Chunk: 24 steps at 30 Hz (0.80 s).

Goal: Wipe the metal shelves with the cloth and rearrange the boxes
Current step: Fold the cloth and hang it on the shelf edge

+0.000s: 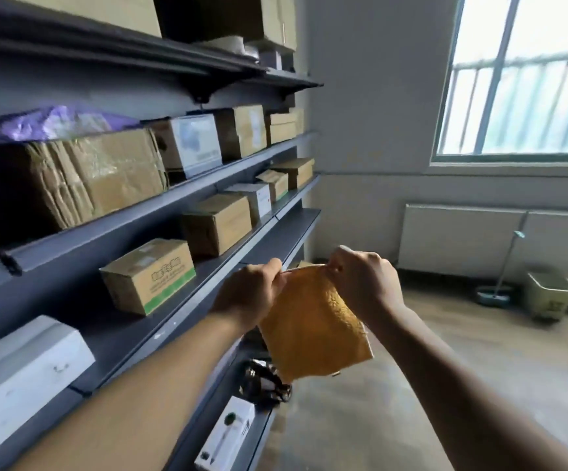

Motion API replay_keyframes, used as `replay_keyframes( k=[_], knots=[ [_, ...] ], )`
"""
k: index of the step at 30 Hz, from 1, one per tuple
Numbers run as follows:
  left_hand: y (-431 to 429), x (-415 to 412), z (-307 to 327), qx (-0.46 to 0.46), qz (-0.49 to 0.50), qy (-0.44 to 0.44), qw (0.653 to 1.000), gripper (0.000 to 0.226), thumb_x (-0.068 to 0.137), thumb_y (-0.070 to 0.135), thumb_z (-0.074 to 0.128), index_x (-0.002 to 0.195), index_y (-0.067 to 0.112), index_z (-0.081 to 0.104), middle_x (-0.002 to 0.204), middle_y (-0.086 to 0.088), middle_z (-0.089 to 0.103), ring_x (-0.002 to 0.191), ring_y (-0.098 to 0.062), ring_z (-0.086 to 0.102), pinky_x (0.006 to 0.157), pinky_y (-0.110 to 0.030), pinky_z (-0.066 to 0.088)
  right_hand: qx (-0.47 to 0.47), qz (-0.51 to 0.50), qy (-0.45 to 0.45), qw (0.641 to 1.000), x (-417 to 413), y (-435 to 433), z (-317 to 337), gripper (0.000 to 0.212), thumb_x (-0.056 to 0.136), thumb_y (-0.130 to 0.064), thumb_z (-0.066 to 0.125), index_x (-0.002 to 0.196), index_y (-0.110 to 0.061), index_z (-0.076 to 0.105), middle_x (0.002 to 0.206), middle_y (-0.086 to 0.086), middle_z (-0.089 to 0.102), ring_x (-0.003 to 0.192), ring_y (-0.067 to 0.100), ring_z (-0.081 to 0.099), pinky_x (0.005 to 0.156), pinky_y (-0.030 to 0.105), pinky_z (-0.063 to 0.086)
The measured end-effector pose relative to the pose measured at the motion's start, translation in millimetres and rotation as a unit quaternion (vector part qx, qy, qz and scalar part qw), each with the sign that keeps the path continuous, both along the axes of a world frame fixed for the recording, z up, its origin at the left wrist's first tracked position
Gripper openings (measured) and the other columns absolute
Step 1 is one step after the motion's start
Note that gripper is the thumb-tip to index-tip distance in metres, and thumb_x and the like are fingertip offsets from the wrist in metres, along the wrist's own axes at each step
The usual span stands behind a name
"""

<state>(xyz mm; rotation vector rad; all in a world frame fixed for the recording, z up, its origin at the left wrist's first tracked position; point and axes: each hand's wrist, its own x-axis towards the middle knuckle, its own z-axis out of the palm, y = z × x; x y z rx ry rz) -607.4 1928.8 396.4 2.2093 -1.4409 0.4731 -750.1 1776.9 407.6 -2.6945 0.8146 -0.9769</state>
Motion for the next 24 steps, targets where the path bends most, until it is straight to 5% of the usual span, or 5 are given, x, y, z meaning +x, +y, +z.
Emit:
replay_keyframes(
  k=[5, 10, 16, 24],
  knots=[
    [-58.4, -4.1, 57.8, -0.013, -0.055, -0.054, 0.997, 0.032, 0.105, 0.043, 0.042, 0.095, 0.017, 0.059, 0.072, 0.005, 0.060, 0.061, -0.012, 0.061, 0.054, -0.018, 0.046, -0.050, -0.042, -0.022, 0.998, -24.9, -47.4, 51.1, 0.020, 0.098, -0.040, 0.063, 0.099, -0.022, 0.071, 0.090, 0.004, 0.075, 0.080, 0.031, 0.070, 0.064, 0.030, 0.045],
    [-110.5, 9.1, 85.3, -0.039, -0.108, -0.049, 0.992, 0.060, 0.093, 0.061, 0.023, 0.094, 0.016, 0.061, 0.069, 0.009, 0.054, 0.060, -0.009, 0.060, 0.058, -0.016, 0.048, -0.072, -0.071, -0.030, 0.994, -12.8, -96.7, 74.0, 0.024, 0.096, -0.046, 0.064, 0.097, -0.023, 0.069, 0.089, 0.005, 0.075, 0.083, 0.034, 0.070, 0.067, 0.035, 0.050],
    [-206.6, 78.7, 89.3, -0.058, -0.120, -0.073, 0.988, 0.020, 0.102, 0.038, 0.053, 0.094, 0.021, 0.059, 0.073, 0.008, 0.058, 0.067, -0.011, 0.064, 0.068, -0.028, 0.059, -0.099, -0.089, -0.013, 0.991, 39.1, -174.0, 83.4, 0.021, 0.096, -0.042, 0.060, 0.098, -0.023, 0.067, 0.091, 0.002, 0.073, 0.087, 0.032, 0.069, 0.069, 0.035, 0.050],
    [-363.9, 179.3, 106.9, -0.061, -0.141, -0.062, 0.986, 0.015, 0.101, 0.036, 0.058, 0.094, 0.023, 0.061, 0.077, 0.006, 0.068, 0.069, -0.010, 0.069, 0.070, -0.030, 0.061, -0.099, -0.111, -0.002, 0.989, 122.6, -322.1, 101.4, 0.027, 0.098, -0.048, 0.058, 0.098, -0.023, 0.067, 0.093, 0.001, 0.073, 0.091, 0.031, 0.068, 0.066, 0.032, 0.036]
  ],
)
